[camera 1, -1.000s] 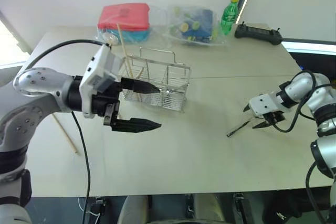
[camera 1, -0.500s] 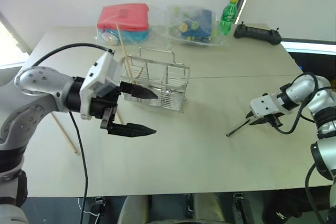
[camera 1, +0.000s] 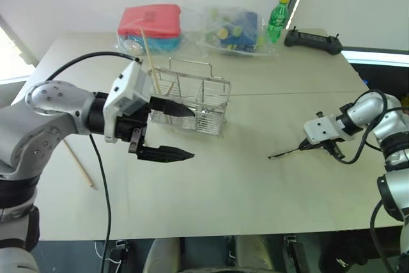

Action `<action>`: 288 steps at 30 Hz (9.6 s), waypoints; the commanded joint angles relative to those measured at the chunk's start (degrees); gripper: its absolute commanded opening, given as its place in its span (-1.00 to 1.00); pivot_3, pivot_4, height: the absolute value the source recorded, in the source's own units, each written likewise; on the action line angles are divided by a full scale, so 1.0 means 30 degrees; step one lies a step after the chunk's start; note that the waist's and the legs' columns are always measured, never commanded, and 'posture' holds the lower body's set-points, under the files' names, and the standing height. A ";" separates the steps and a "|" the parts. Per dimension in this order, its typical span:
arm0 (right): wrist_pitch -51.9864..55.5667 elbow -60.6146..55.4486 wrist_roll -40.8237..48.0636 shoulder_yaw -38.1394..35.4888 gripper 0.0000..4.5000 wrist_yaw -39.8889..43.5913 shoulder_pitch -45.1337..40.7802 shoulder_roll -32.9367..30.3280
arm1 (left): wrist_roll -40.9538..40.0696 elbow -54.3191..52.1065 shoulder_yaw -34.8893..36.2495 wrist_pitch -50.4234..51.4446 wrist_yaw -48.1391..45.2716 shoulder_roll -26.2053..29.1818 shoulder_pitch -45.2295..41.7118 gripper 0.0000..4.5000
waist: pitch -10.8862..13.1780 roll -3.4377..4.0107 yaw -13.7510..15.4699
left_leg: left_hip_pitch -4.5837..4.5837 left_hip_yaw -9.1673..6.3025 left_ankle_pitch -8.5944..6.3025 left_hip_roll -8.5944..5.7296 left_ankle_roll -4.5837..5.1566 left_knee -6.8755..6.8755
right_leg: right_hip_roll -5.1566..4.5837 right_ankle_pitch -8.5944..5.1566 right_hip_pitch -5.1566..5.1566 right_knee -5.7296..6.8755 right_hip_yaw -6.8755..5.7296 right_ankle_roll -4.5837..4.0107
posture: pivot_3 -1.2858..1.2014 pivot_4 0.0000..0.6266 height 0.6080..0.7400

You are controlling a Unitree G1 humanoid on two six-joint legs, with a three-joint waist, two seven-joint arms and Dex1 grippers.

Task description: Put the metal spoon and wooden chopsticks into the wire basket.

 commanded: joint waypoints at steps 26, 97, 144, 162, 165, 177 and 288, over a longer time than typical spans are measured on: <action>2.7315 -2.7965 2.1979 -0.9178 -0.99 -2.1441 0.3518 0.6387 | 0.1064 0.3425 0.3150 -0.1857 0.2909 -0.1020 -0.1416 1.00 | -0.0011 -0.0052 0.0180 | -0.0127 -0.0047 0.0002 0.0139 0.0008 0.0009 | 0.0188 0.0074 -0.0129 -0.0009 0.0020 -0.0116 | 0.03 -0.52 0.16; 2.6812 -2.9925 1.9580 -1.3333 0.96 -0.6783 0.9524 -0.4921 | 0.8471 1.1076 1.0710 0.9061 2.4703 -0.4583 -0.5265 1.00 | -0.0005 -0.0146 0.0208 | -0.0096 -0.0040 -0.0018 0.0155 0.0035 0.0001 | 0.0210 0.0019 -0.0093 -0.0041 0.0051 -0.0011 | 0.03 -0.52 0.16; 2.8534 -3.3053 2.2011 -1.4818 1.00 -1.2522 1.1734 -0.3570 | 1.1601 3.1776 1.1558 -0.0719 2.9550 -0.4360 -0.9103 -0.98 | -0.0040 -0.0268 0.1125 | -0.0085 -0.0025 0.0030 0.0157 -0.0068 -0.0002 | 0.0199 0.0043 -0.0106 -0.0019 0.0046 -0.0021 | 0.03 -0.52 0.16; 2.9275 -3.3199 2.2626 -1.4721 1.00 -1.3495 1.1887 -0.3144 | 0.6643 2.8793 1.3872 -0.6322 2.3226 -0.5456 -1.3732 -0.98 | 0.0021 -0.0434 0.1057 | -0.0152 -0.0040 0.0045 0.0160 -0.0096 0.0003 | 0.0203 0.0099 -0.0150 -0.0042 0.0031 -0.0084 | 0.03 -0.52 0.16; 2.9465 -3.3562 2.2932 -1.4768 1.00 -1.4055 1.2203 -0.2838 | 0.6032 2.7769 1.3769 -0.7895 2.1558 -0.5420 -1.4611 -0.98 | 0.0009 -0.0408 0.0865 | -0.0136 0.0006 0.0067 0.0160 -0.0137 -0.0022 | 0.0194 0.0100 -0.0153 -0.0053 0.0041 -0.0084 | 0.03 -0.52 0.16; 2.9776 -3.4299 2.4046 -1.5334 1.00 -1.5736 1.3060 -0.2279 | 0.6317 1.7117 0.7058 -0.8940 1.3980 -0.7668 -1.3976 -0.98 | 0.0022 -0.0414 0.0722 | -0.0126 -0.0017 0.0045 0.0157 -0.0095 0.0022 | 0.0192 0.0110 -0.0078 -0.0088 0.0035 -0.0064 | 0.03 -0.52 0.16; 2.9112 -3.5288 2.3930 -1.2912 1.00 -1.8136 1.2555 -0.0090 | 0.9441 2.9432 0.9557 0.0185 3.0481 -1.0281 -1.2506 0.96 | 0.0040 -0.0386 0.0618 | -0.0128 -0.0043 0.0061 0.0156 -0.0103 0.0001 | 0.0210 0.0118 -0.0124 -0.0031 0.0038 -0.0068 | 0.03 -0.52 0.16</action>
